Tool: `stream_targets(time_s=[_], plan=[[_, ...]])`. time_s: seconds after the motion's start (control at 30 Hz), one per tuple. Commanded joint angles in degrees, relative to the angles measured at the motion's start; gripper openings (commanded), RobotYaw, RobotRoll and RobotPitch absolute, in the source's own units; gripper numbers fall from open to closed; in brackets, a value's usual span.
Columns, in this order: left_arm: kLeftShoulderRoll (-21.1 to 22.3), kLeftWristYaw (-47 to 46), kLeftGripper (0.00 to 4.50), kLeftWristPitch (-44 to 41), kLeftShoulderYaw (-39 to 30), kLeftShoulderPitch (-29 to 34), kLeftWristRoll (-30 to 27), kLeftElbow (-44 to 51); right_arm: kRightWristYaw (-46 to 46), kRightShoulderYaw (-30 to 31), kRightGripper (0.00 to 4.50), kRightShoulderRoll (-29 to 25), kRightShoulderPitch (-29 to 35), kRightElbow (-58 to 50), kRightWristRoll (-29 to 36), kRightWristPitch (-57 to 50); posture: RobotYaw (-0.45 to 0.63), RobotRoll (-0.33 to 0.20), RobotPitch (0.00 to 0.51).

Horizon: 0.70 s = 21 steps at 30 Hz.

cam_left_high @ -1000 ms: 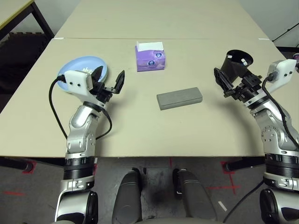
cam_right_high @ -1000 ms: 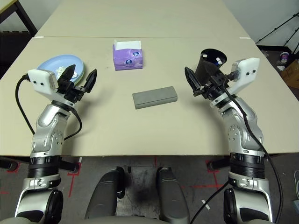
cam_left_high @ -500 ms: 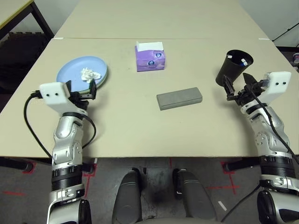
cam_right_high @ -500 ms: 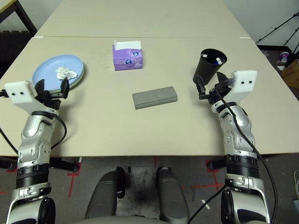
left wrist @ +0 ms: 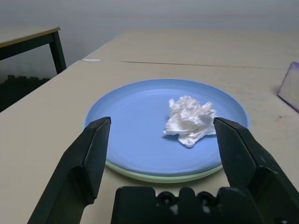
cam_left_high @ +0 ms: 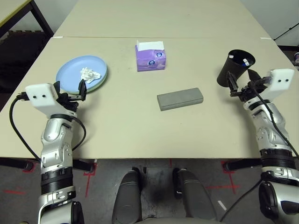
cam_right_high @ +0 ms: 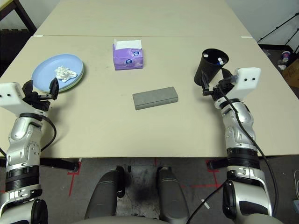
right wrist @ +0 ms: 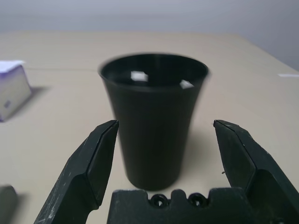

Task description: Organize and tidy the items on the table.

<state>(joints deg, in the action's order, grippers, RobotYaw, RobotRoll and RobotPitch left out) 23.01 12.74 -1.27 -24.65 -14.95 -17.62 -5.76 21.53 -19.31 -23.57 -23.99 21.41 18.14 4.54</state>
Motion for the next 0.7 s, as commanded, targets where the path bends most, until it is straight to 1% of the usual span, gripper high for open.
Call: stream_targets(time_s=[0.03, 0.37, 0.53, 0.7], plan=[[1.1, 1.8, 4.50, -1.0, -0.5, 0.9, -1.3, -1.0, 0.1, -2.3, 4.48, -1.6, 1.3, 0.1, 0.7, 0.9, -0.03, 0.000, 0.233], [2.5, 3.6, 4.50, -1.3, -1.2, 0.4, -2.7, -2.0, 0.8, -3.3, 4.48, -3.1, 1.9, 1.4, 0.8, 1.8, -0.04, 0.000, 0.237], [3.1, 4.8, 4.50, -1.9, -1.3, 2.3, -3.8, 0.2, 2.0, -2.9, 4.48, -2.7, 1.8, 1.7, 1.3, 1.8, -0.03, 0.000, 0.233], [2.9, 5.7, 4.50, -1.6, -0.9, 2.9, -4.5, 1.4, 2.5, -2.9, 4.48, -2.2, 2.0, 1.7, 1.8, 2.2, -0.02, 0.000, 0.229]])
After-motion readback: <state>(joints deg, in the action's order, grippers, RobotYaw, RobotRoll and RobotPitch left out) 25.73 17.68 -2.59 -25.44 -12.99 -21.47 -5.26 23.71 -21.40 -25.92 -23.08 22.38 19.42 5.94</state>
